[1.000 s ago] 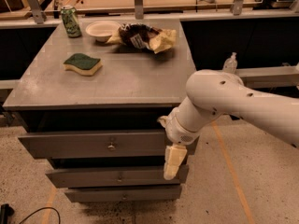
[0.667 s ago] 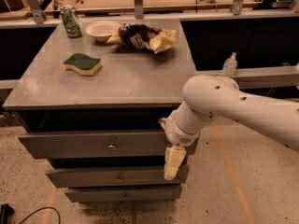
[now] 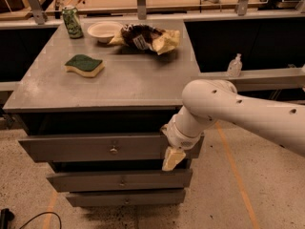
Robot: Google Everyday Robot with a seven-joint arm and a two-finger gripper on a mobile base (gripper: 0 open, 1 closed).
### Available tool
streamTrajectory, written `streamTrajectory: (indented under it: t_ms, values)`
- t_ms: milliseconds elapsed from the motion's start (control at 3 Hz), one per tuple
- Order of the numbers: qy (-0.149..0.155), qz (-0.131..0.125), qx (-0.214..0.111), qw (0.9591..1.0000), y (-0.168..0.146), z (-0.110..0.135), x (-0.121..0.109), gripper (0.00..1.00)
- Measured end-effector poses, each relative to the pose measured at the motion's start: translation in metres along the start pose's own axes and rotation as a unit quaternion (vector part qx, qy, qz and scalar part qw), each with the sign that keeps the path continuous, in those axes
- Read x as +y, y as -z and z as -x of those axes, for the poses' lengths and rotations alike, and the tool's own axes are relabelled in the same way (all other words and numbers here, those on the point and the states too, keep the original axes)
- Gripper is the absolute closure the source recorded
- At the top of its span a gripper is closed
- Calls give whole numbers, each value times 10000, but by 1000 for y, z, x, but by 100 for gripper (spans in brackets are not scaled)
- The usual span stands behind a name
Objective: Open top drawer
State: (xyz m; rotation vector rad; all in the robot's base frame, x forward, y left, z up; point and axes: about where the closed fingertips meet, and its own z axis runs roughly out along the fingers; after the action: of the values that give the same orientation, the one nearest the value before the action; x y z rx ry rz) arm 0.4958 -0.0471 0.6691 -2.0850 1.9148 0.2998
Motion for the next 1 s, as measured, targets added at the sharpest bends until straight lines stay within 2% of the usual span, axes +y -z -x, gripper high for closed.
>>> streamTrajectory:
  t_ms: [333, 667, 1000]
  values:
    - [-8, 130, 37, 9999, 8, 3, -1, 73]
    - [-8, 130, 37, 9999, 9, 3, -1, 95]
    - [-9, 131, 37, 9999, 10, 4, -1, 91]
